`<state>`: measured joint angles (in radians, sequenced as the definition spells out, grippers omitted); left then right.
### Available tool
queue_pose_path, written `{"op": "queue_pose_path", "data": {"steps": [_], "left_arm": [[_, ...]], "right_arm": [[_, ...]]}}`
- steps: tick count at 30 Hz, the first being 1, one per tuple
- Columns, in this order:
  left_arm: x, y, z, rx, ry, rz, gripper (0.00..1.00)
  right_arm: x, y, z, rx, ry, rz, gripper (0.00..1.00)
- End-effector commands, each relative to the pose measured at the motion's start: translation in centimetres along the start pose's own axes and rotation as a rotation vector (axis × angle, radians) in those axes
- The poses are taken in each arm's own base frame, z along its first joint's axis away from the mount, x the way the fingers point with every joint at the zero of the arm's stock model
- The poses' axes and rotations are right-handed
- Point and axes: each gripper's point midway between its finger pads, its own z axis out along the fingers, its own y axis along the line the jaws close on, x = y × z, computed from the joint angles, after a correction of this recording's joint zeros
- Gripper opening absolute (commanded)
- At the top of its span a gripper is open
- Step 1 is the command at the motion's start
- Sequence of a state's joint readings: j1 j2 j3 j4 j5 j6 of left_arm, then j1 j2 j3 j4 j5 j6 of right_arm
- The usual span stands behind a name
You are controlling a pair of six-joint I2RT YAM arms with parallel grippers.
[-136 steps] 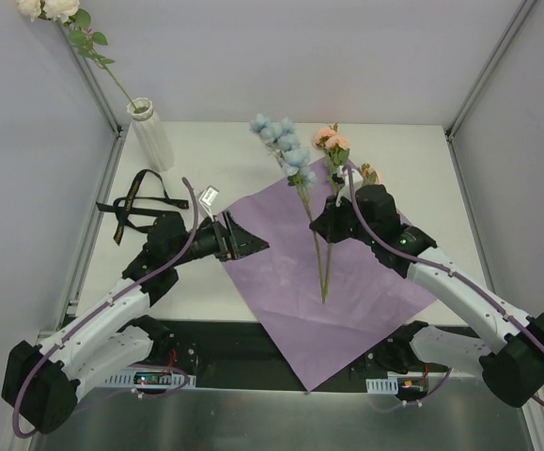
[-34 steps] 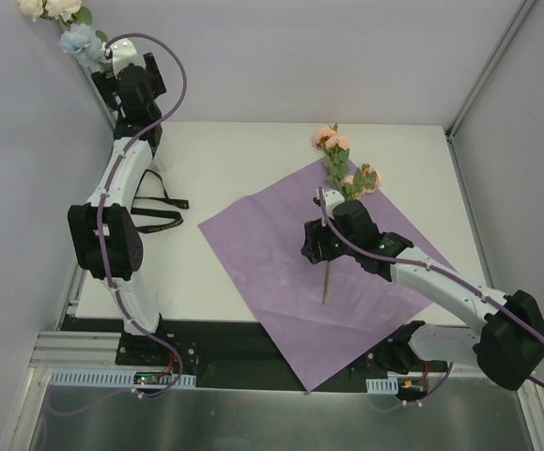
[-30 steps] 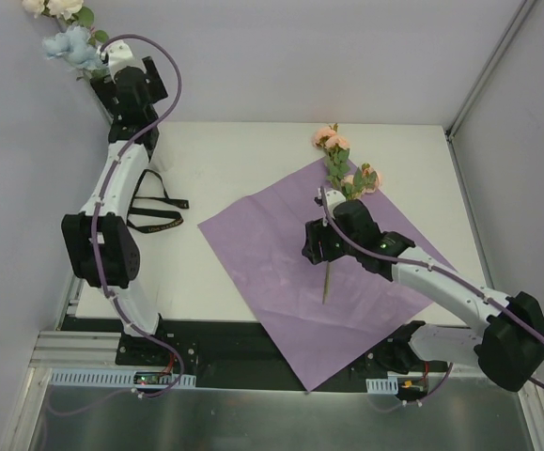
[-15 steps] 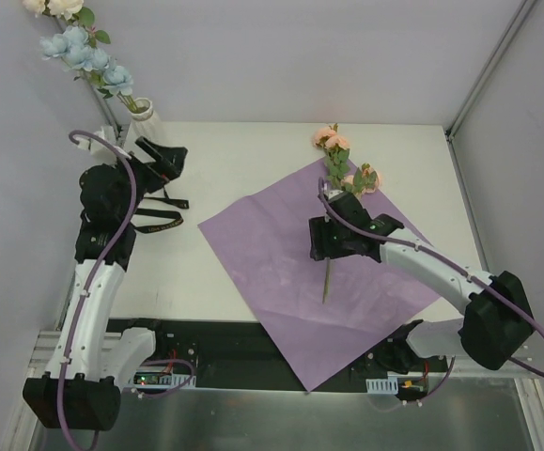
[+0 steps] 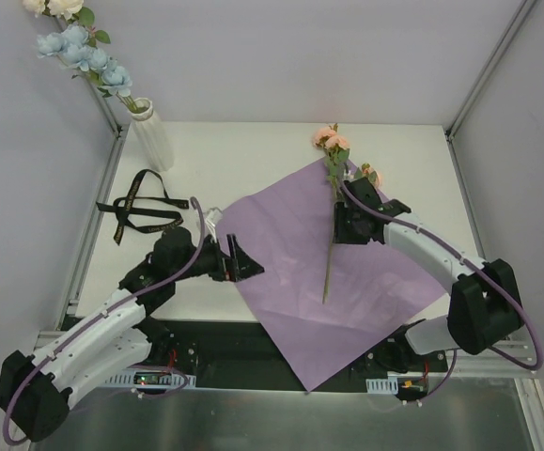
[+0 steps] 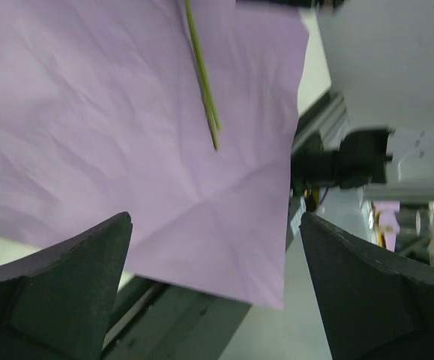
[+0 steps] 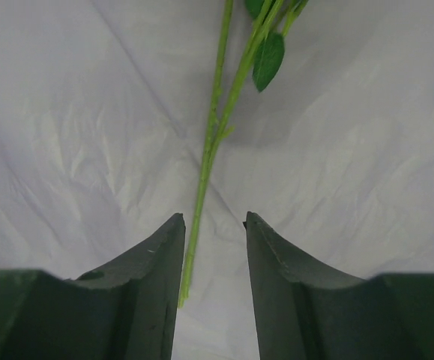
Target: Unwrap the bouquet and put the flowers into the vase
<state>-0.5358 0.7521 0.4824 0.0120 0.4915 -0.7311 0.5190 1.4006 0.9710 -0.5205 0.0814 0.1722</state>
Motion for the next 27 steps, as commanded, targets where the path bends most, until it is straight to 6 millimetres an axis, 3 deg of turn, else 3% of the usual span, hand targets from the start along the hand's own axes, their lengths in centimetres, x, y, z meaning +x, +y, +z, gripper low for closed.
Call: {"op": "queue_pose_path", "data": {"steps": [1,3,8,11,15,27], "left_arm": [[3.0,-0.5,1.2,0.013,0.018,-0.017,0.94],[4.7,-1.1,1.8,0.022,0.063,-0.018,0.94],[5.9,-2.6,3.0,0.029,0.119,-0.004,0.94],[6.2,-3.8,3.6,0.045,0.140,0.022,0.95],[6.2,-4.1,4.1,0.043,0.155,0.034,0.95],[6.5,-3.9,4.4,0.037,0.172,0.049,0.95]], "right_arm": [[-5.3,-0.1,-0.5,0.016,-0.090,0.041,0.40],[-7.4,0.2,-0.6,0.005,-0.117,0.055,0.40],[-9.1,0.3,1.9,0.006,-0.072,0.070,0.39],[-9.0,0.7,3.8,-0.005,-0.033,0.069,0.32],[-7.5,0.6,6.3,0.003,0.025,0.078,0.31],[-5.7,-0.3,9.5,0.044,0.084,0.062,0.30]]}}
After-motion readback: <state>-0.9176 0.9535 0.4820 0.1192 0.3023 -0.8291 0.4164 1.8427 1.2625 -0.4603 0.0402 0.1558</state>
